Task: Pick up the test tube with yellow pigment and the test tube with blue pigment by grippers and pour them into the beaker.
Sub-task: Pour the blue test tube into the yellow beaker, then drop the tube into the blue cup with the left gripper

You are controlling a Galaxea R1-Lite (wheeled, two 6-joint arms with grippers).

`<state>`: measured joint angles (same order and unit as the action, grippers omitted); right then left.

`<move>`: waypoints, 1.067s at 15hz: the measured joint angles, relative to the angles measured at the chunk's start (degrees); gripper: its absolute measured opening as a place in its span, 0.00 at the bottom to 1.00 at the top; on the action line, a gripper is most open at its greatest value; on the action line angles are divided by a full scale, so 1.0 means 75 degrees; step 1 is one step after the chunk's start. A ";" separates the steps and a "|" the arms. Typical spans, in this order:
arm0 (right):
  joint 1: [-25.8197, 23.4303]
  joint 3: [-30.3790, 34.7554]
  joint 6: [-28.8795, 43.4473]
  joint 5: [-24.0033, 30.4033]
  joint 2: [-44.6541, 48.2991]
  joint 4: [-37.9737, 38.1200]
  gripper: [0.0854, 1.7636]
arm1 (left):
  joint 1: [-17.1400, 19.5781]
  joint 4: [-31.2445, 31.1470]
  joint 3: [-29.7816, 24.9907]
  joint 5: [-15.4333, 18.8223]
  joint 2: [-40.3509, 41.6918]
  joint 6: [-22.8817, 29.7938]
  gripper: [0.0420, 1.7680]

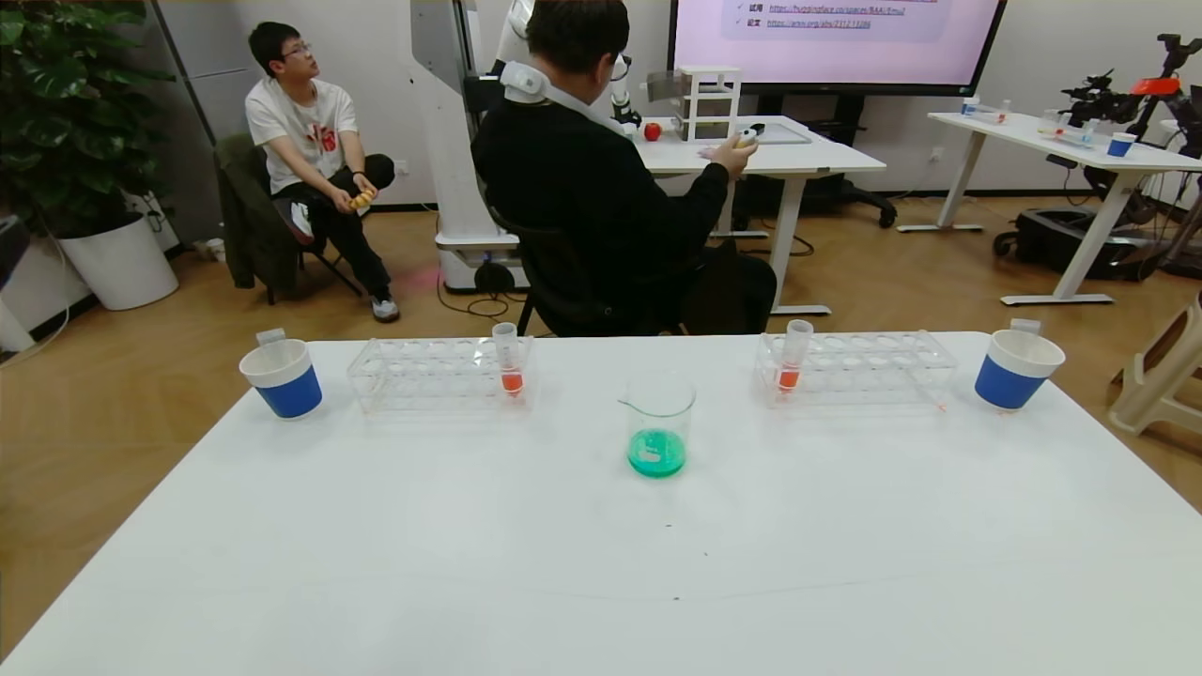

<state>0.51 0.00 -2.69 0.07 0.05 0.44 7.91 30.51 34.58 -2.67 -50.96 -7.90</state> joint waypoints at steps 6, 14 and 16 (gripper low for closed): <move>0.0000 0.0000 0.0000 0.0000 0.0000 0.0000 0.98 | -0.0494 -0.2882 -0.0345 0.1083 0.3539 0.0709 0.98; 0.0000 0.0000 0.0000 0.0000 0.0000 0.0000 0.98 | -0.1091 -0.3930 -0.1786 0.0738 0.6505 0.0476 0.98; 0.0000 0.0000 0.0000 0.0000 0.0000 0.0000 0.98 | -0.1091 -0.3764 -0.2958 0.0525 0.6692 0.0470 0.98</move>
<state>0.51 0.00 -2.69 0.07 0.05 0.44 -0.27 2.28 12.40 1.27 -0.77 -4.38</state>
